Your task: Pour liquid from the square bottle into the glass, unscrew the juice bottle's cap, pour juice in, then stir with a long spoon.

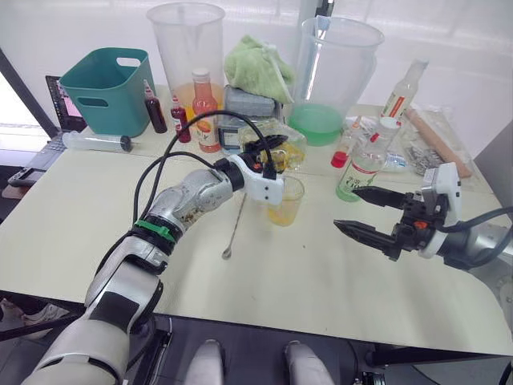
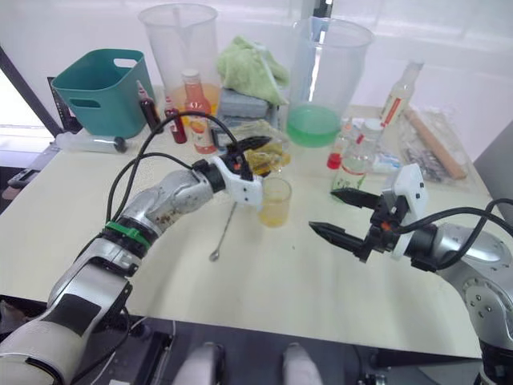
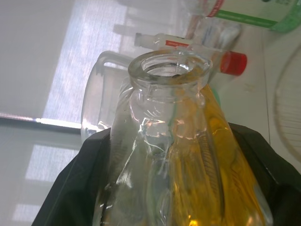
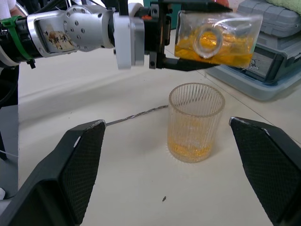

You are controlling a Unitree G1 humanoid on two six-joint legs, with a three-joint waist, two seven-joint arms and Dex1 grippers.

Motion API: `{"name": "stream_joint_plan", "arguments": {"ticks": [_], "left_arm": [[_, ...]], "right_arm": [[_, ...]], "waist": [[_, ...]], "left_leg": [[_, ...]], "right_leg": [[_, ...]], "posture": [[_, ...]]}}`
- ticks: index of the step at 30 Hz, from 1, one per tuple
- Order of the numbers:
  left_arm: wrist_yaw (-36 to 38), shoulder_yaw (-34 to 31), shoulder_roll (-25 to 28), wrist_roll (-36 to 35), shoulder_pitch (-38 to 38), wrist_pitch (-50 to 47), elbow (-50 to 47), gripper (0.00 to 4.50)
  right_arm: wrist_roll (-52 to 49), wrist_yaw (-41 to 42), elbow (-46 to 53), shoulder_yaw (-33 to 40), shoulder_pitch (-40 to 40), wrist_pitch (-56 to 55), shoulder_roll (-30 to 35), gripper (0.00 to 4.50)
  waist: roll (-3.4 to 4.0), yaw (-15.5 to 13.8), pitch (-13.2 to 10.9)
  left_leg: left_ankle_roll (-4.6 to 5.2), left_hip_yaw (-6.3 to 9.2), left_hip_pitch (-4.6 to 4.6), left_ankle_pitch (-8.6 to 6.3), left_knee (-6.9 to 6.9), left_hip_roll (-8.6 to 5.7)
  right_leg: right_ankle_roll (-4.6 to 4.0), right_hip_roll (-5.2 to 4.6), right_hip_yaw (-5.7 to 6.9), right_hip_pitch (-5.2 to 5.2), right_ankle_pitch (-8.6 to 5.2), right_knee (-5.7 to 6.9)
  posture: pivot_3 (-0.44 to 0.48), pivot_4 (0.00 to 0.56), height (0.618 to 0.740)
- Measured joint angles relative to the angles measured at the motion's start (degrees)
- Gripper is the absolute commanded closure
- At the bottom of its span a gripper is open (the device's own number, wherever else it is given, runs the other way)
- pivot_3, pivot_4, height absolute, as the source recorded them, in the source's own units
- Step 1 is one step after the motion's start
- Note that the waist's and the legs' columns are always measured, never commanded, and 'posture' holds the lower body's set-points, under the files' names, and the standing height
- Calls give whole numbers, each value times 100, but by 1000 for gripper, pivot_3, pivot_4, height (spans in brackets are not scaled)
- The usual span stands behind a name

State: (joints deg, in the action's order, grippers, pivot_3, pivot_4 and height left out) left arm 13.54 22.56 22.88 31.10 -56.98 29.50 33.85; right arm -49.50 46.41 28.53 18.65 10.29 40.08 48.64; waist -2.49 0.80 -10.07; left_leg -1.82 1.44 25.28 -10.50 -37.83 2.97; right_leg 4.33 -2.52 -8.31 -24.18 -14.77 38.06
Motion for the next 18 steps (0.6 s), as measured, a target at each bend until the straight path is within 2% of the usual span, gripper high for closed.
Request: {"name": "stream_joint_plan", "arguments": {"ticks": [4,6,10,18], "left_arm": [[673,-418,-238,-977,305,-698,-517,1705],[923,-717,-503,-1567,425,-1565,-821,1705],[961,-1604,-797,-2588,428,-3291,-1409,1705],[786,-2850,-615,-3671,453,-5177,-1981,1705]], "right_arm": [[97,105,-67,-54,113,0,1,25],[105,166,-157,-126,230,0,5,25],[154,323,-289,-274,372,0,11,25],[254,578,-569,-518,741,0,39,25]], "waist": [[0,1,0],[0,1,0],[0,54,0],[1,99,0]], "left_leg": [[0,1,-1,0,-1,0],[0,2,1,0,-5,0],[1,6,0,0,-5,1],[1,14,-1,0,-4,0]], "right_leg": [[0,0,1,1,0,1],[0,0,2,0,0,3],[0,2,3,-1,0,4],[0,1,12,5,0,3]], "posture": [[0,150,719],[0,150,719],[0,150,719],[0,150,719]]}}
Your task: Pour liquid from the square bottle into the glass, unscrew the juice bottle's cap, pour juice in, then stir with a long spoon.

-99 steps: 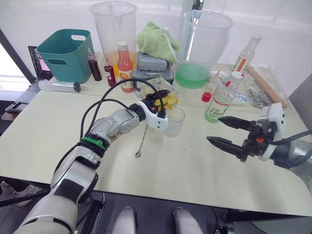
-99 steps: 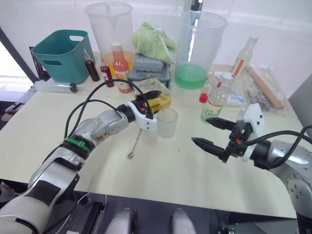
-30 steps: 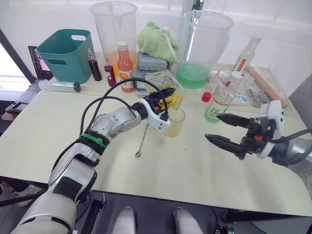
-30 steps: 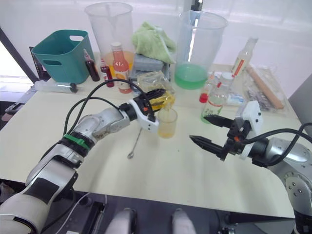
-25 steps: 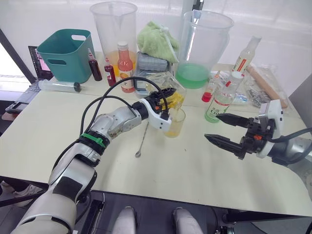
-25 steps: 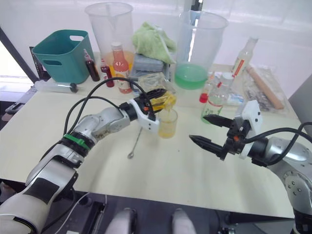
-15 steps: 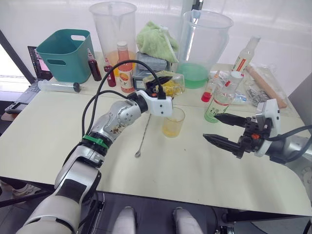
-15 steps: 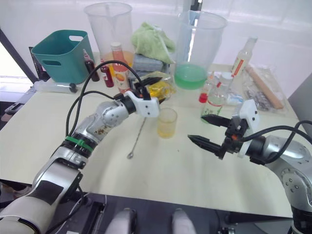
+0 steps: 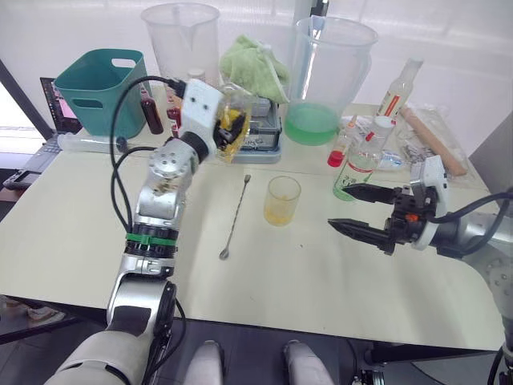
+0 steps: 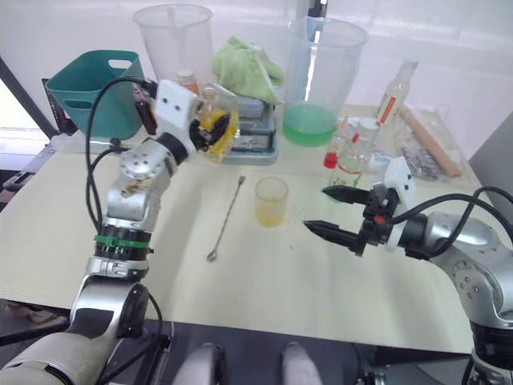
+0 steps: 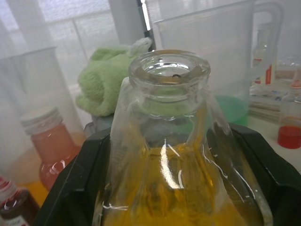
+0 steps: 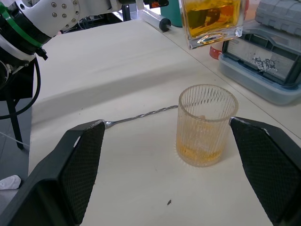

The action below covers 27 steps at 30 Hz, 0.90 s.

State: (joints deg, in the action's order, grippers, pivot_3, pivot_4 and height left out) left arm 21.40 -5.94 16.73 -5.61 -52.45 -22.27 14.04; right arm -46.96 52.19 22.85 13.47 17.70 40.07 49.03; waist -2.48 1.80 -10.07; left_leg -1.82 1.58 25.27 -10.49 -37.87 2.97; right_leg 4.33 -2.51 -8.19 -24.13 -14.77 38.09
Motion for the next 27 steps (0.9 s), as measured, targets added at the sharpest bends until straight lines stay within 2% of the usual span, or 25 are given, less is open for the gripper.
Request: {"name": "stream_joint_plan", "arguments": {"ticks": [4,11,14,25,27], "left_arm": [[-164,-165,317,-15,253,-424,72,1705],[-270,-312,462,-55,490,-298,229,1705],[-263,-494,456,-227,584,-311,400,1705],[-264,-522,449,-360,794,-264,628,1705],[-271,-528,449,-370,797,-263,628,678]], "right_arm": [[78,64,-107,-90,52,0,0,25],[92,157,-152,-176,190,1,-9,25],[94,156,-152,-186,190,1,-24,25],[96,169,-150,-191,185,1,-27,25],[96,168,-150,-191,185,1,-27,0]], "waist": [[0,31,0],[-2,-48,-1],[-2,-61,-1],[-2,-78,-1],[-2,-78,-1]], "left_leg": [[0,2,1,0,0,0],[-2,4,5,1,0,0],[-2,4,4,1,0,0],[-2,4,3,1,0,0],[-2,4,3,1,0,0]], "right_leg": [[0,0,1,-2,0,-1],[0,-2,6,-1,0,-4],[-1,-2,6,-1,0,-3],[-1,-2,7,1,0,-4],[-1,-2,7,1,1,-3]], "posture": [[0,150,719],[0,150,719],[0,150,719],[0,150,719],[0,150,719]]}}
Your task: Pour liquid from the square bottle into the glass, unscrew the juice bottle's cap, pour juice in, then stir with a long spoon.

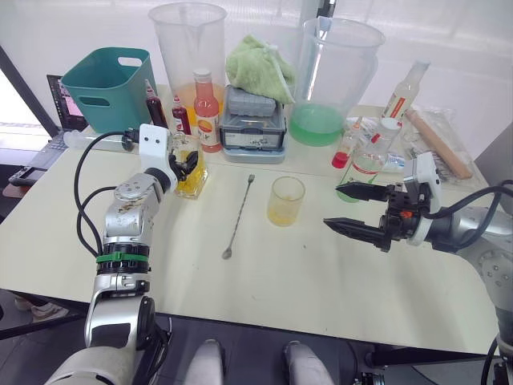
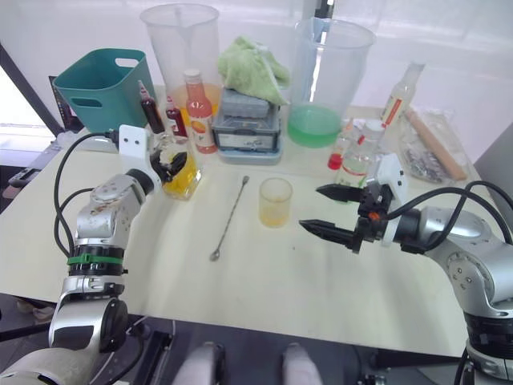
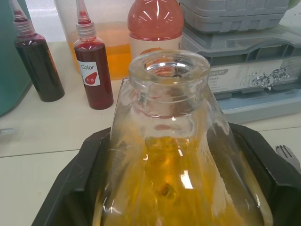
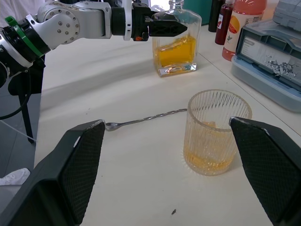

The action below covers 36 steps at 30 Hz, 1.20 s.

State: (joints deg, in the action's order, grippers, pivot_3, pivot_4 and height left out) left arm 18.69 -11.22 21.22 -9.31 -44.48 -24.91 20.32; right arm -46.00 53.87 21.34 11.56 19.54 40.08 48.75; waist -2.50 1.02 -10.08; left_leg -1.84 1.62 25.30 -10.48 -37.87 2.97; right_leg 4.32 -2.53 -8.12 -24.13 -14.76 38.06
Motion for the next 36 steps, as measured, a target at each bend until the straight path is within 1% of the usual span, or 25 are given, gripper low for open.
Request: {"name": "stream_joint_plan", "arguments": {"ticks": [2,10,15,19,20,22,26,28,30,31,35,36], "left_arm": [[1,-32,0,-38,-2,107,-43,20],[55,-139,13,-216,-5,389,-252,20],[216,-290,41,-465,-72,852,-625,20],[385,-343,280,-662,-371,965,-855,20],[526,-348,383,-746,-452,932,-890,20],[927,-362,594,-1075,-526,698,-1075,20],[1757,-357,1045,-1940,-514,-292,-1531,20],[2006,-352,1277,-2155,-490,-602,-1760,20],[2327,-318,1627,-2282,-295,-829,-2090,20],[2424,-311,1719,-2319,-200,-915,-2178,20],[3029,-209,2206,-2710,587,-1543,-2577,20],[3074,-186,2258,-2721,759,-1625,-2637,20]], "right_arm": [[0,0,1,0,0,0,0,0],[1,13,-2,-2,2,0,-8,0],[1,62,-68,-4,78,0,-19,0],[54,67,-117,-5,214,-91,-114,0],[99,59,-144,-11,243,-135,-166,0],[201,51,-192,-24,267,-222,-221,0],[264,35,-225,-28,276,-277,-244,0],[286,14,-228,-29,284,-297,-268,0],[296,-7,-233,-30,288,-306,-282,0],[302,-22,-235,-30,288,-311,-286,0],[386,-189,-219,-8,203,-343,-349,0],[427,-220,-219,10,158,-344,-350,0]], "waist": [[0,0,0],[1,1,0],[1,-1,0],[1,2,1],[1,4,0],[2,10,1],[2,43,1],[2,54,1],[3,99,2],[3,109,2],[4,159,2],[4,161,2]], "left_leg": [[0,0,-2,0,0,0],[0,0,-6,0,0,0],[0,0,-6,0,0,0],[0,0,-8,0,0,0],[0,-1,-8,0,0,0],[0,-1,-8,0,0,0],[0,0,-7,0,0,1],[0,0,-8,0,0,1],[0,0,-9,0,0,2],[0,0,-9,0,1,2],[0,0,-11,0,1,4],[0,0,-11,0,1,5]], "right_leg": [[0,0,0,3,0,0],[0,0,0,7,0,0],[0,0,0,6,0,0],[0,0,0,8,0,0],[0,0,0,8,0,0],[0,0,0,6,0,0],[0,0,0,6,-1,2],[0,0,0,6,-1,1],[-1,0,0,7,-2,1],[-1,1,1,6,-2,2],[-3,1,1,6,-3,4],[-3,1,1,5,-3,4]], "posture": [[0,150,719],[0,150,719],[0,150,719],[0,150,719],[0,150,719],[0,150,719],[0,150,719],[0,150,719],[0,150,719],[0,150,719],[0,150,719],[0,150,719]]}}
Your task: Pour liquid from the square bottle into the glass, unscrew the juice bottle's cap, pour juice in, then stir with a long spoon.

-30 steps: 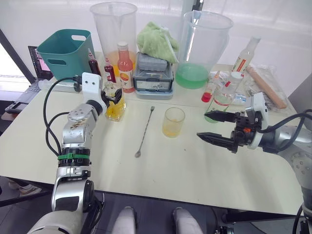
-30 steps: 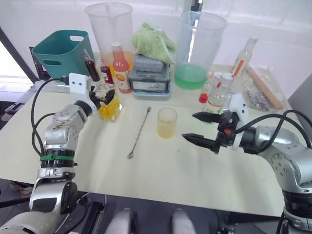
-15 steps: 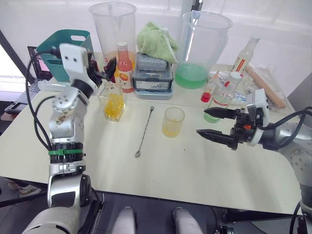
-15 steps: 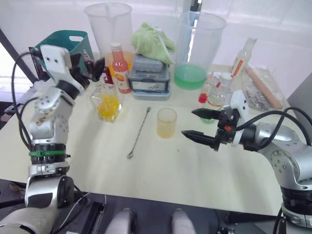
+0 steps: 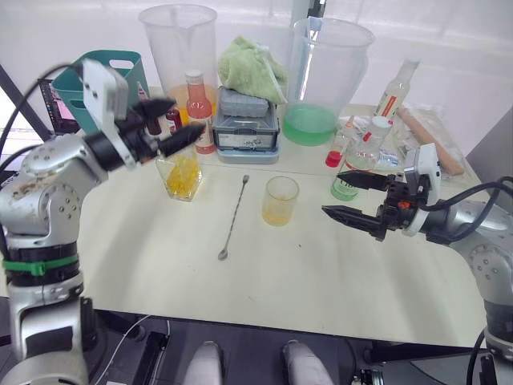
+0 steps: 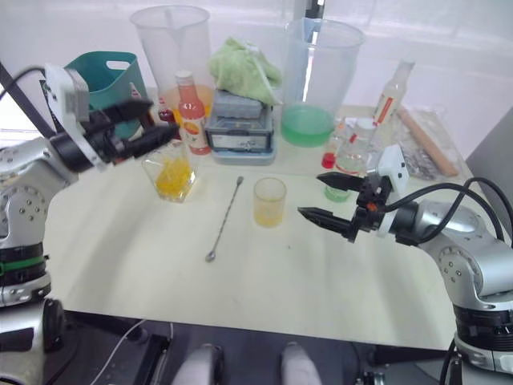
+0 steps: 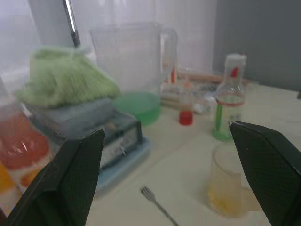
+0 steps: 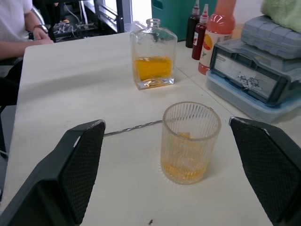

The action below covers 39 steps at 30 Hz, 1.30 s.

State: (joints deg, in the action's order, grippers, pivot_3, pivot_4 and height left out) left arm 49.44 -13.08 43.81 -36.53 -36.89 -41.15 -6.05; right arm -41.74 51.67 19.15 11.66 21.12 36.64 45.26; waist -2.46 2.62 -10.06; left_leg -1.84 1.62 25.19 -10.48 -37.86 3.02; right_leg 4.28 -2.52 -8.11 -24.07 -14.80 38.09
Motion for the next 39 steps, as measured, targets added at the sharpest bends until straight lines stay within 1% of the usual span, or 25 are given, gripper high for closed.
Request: {"name": "stream_joint_plan", "arguments": {"ticks": [3,4,6,10,12,15,17,18,19,20,21,22,23,24,25,26,27,28,34,37,39], "left_arm": [[-198,-1,15,364,864,303,-262,20],[-164,-3,-24,442,1119,465,-250,20],[178,-33,-99,421,1486,845,-239,20],[918,-118,130,357,2057,1289,-227,20],[1100,-114,170,397,2221,1425,-118,20],[1322,-73,185,549,2357,1744,155,20],[1483,-15,186,660,2389,1955,360,20],[1556,28,187,708,2389,2036,419,20],[1620,64,181,731,2386,2120,490,20],[1687,120,168,740,2361,2181,523,20],[1735,184,140,741,2301,2226,562,20],[1778,239,107,740,2239,2247,587,20],[1830,318,64,737,2137,2256,611,20],[1889,373,25,732,2046,2269,628,20],[1941,442,-9,730,1927,2301,657,20],[1992,472,-33,725,1840,2354,686,20],[2038,508,-43,724,1771,2368,715,20],[2088,529,-52,723,1721,2372,738,20],[2303,552,-109,722,1447,2494,1061,20],[2323,551,-145,721,1443,2588,1073,20],[2307,532,-147,721,1474,2602,1050,20]], "right_arm": [[32,-112,103,92,-362,-70,-30,0],[39,-125,116,114,-493,-69,-30,0],[8,-190,172,179,-687,-10,-29,0],[-71,-596,376,443,-1055,363,-26,0],[-194,-836,380,553,-1294,651,-34,0],[-259,-975,476,730,-1794,773,-146,0],[-398,-1058,534,854,-2116,899,-177,0],[-460,-1089,592,941,-2257,966,-182,0],[-482,-1130,659,1007,-2374,1013,-188,0],[-515,-1186,744,1098,-2530,1024,-211,0],[-540,-1224,816,1187,-2689,1024,-241,0],[-567,-1255,874,1234,-2823,1024,-269,0],[-577,-1306,945,1279,-2973,1024,-310,0],[-586,-1347,1023,1342,-3115,1023,-351,0],[-592,-1395,1093,1437,-3263,1017,-417,0],[-605,-1460,1162,1495,-3367,1015,-458,0],[-632,-1503,1233,1565,-3446,1009,-517,0],[-651,-1552,1307,1621,-3510,997,-573,0],[-684,-1806,1643,1724,-3692,775,-937,0],[-626,-1839,1625,1718,-3548,592,-962,0],[-542,-1907,1525,1700,-3256,419,-980,0]], "waist": [[1,-9,0],[0,-11,0],[0,-26,0],[1,-17,0],[1,-28,0],[1,-41,0],[1,-35,1],[0,-57,2],[-7,-95,6],[-17,-138,11],[-26,-166,17],[-35,-168,22],[-56,-167,23],[-68,-167,24],[-65,-113,29],[-65,-47,31],[-64,-8,32],[-63,14,32],[-61,55,33],[-61,76,33],[-61,90,33]], "left_leg": [[0,-1,-1,0,1,1],[0,-1,0,0,2,1],[0,-2,1,0,1,1],[0,-4,-2,0,2,2],[0,-3,-2,0,2,2],[0,-4,-2,0,2,2],[0,-14,-4,0,1,7],[-1,-67,-11,-1,1,39],[-2,-194,-30,-2,3,110],[4,-322,-40,-8,15,164],[14,-400,-49,-14,22,187],[21,-467,-61,-18,35,205],[24,-523,-92,-20,65,210],[28,-536,-103,-22,85,203],[29,-493,-106,-22,90,178],[28,-468,-104,-22,90,173],[28,-456,-104,-22,89,171],[28,-450,-102,-22,89,171],[28,-398,-102,-21,78,170],[28,-379,-102,-21,72,169],[27,-363,-101,-21,69,169]], "right_leg": [[-2,-1,0,3,-1,-3],[-2,0,0,1,-1,-3],[-3,-1,0,2,-1,-3],[-8,0,0,2,-3,-3],[-8,-1,1,3,-4,-3],[-7,-1,0,3,-5,-4],[-9,0,-4,-8,-5,-2],[-17,10,-33,-39,-7,-5],[-39,19,-73,-104,4,-2],[-92,36,-128,-148,13,-4],[-101,63,-197,-196,32,-2],[-103,86,-264,-208,49,-2],[-101,120,-347,-222,65,-4],[-94,130,-381,-210,70,-9],[-82,129,-377,-198,67,-10],[-44,129,-366,-185,48,-11],[-6,130,-360,-181,58,-9],[15,130,-355,-178,63,-9],[20,127,-312,-133,57,-18],[20,125,-292,-115,57,-29],[18,124,-277,-107,56,-31]], "posture": [[0,150,719],[0,150,719],[0,150,719],[0,150,719],[0,150,719],[0,150,719],[0,150,717],[0,150,715],[0,150,714],[0,150,712],[0,150,710],[0,150,707],[0,150,707],[0,150,707],[0,150,707],[0,150,707],[0,150,707],[0,150,707],[0,150,707],[0,150,707],[0,150,707]]}}
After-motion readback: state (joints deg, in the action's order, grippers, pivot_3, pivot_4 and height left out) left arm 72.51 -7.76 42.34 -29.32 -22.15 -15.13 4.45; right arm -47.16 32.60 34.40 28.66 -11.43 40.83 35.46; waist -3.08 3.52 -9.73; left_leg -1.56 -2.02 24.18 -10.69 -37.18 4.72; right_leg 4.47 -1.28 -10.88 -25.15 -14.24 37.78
